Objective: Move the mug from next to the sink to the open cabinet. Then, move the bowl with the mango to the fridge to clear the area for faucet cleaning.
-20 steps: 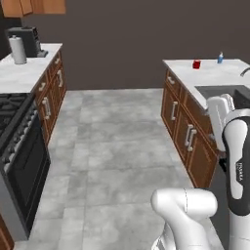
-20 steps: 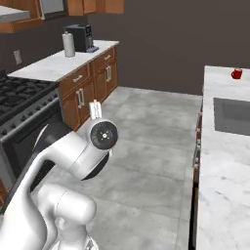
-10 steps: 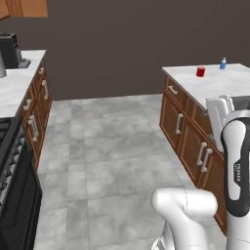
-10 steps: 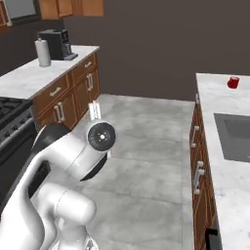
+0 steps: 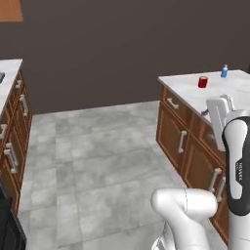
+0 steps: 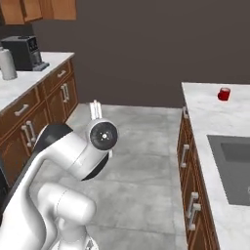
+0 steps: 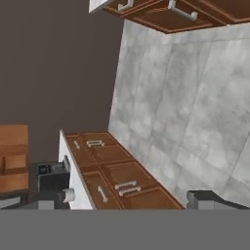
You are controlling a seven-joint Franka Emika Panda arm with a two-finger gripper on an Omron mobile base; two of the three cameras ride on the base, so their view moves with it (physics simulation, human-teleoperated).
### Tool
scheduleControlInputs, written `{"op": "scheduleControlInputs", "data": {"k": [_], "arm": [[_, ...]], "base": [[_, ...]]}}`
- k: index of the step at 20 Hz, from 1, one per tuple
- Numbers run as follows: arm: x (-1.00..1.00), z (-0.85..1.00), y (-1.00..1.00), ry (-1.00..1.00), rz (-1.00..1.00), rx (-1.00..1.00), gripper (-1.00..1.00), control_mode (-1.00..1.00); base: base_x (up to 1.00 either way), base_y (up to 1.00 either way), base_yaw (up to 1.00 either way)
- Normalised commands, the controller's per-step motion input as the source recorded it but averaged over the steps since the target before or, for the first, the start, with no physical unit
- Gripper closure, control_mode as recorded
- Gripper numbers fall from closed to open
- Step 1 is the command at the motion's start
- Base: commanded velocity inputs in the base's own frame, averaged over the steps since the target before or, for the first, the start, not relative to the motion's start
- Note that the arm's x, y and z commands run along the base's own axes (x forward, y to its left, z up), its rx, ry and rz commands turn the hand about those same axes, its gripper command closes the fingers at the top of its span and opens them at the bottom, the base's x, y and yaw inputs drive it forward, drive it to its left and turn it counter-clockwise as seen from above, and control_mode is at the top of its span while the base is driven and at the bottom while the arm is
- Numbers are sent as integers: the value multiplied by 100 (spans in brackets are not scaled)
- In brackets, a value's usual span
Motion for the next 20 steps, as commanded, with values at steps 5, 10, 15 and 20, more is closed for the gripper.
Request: {"op": "scheduleControlInputs", "data": {"k": [5, 10, 15, 20], "arm": [[0, 0, 0, 0, 0, 0, -100, 100], [0, 0, 0, 0, 0, 0, -100, 100], [0, 0, 0, 0, 0, 0, -100, 100], [0, 0, 0, 0, 0, 0, -100, 100]], "base": [[100, 41, -27], [100, 54, -31], [100, 71, -45], [98, 73, -66]]}}
